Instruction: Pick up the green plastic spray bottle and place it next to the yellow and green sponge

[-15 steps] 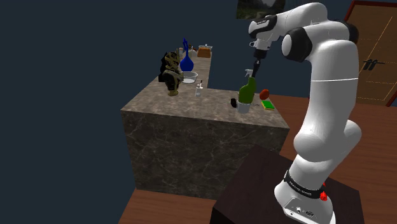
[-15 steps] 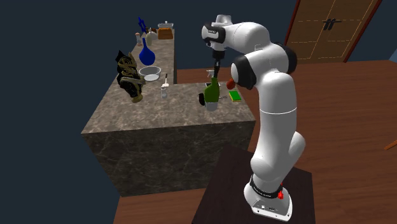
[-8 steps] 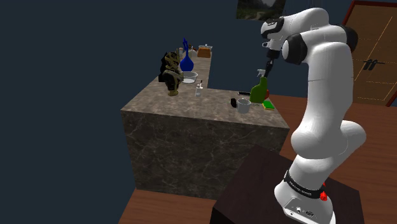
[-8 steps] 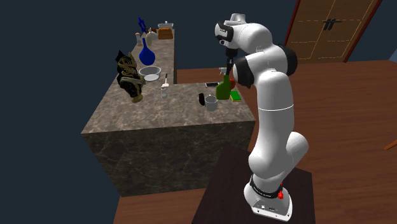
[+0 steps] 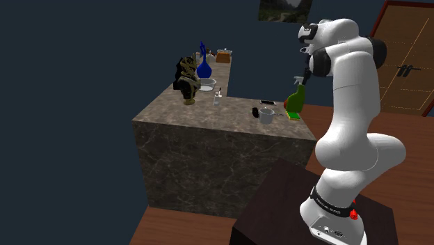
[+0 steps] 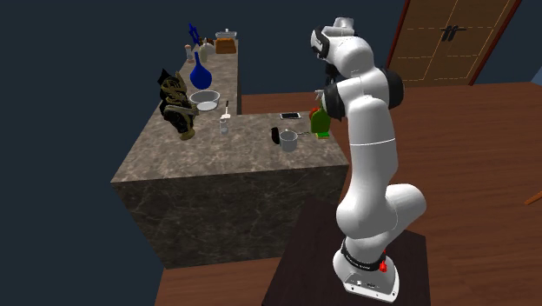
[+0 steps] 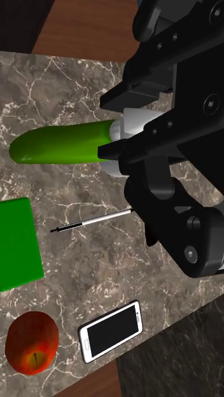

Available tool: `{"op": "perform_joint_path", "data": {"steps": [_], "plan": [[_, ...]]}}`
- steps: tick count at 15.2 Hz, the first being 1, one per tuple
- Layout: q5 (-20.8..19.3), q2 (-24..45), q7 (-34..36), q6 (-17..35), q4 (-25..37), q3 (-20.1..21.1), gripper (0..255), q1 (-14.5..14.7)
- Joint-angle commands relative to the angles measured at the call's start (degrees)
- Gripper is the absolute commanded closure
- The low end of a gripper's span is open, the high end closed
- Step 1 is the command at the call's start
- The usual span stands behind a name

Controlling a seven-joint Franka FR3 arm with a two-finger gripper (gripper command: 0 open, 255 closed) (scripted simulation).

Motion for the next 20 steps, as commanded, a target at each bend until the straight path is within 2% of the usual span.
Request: {"op": "perform_joint_path", "data": {"steps": [1,14,20], "plan": [[0.1,0.2,-0.5,1.0,-0.8,0.0,255,-0.1],[0.4,-0.1,-2.1,11.6,-12.3,0.2,255,2.2],[0.4,-0.1,-2.1,11.6,-12.3,0.2,255,2.2]]}}
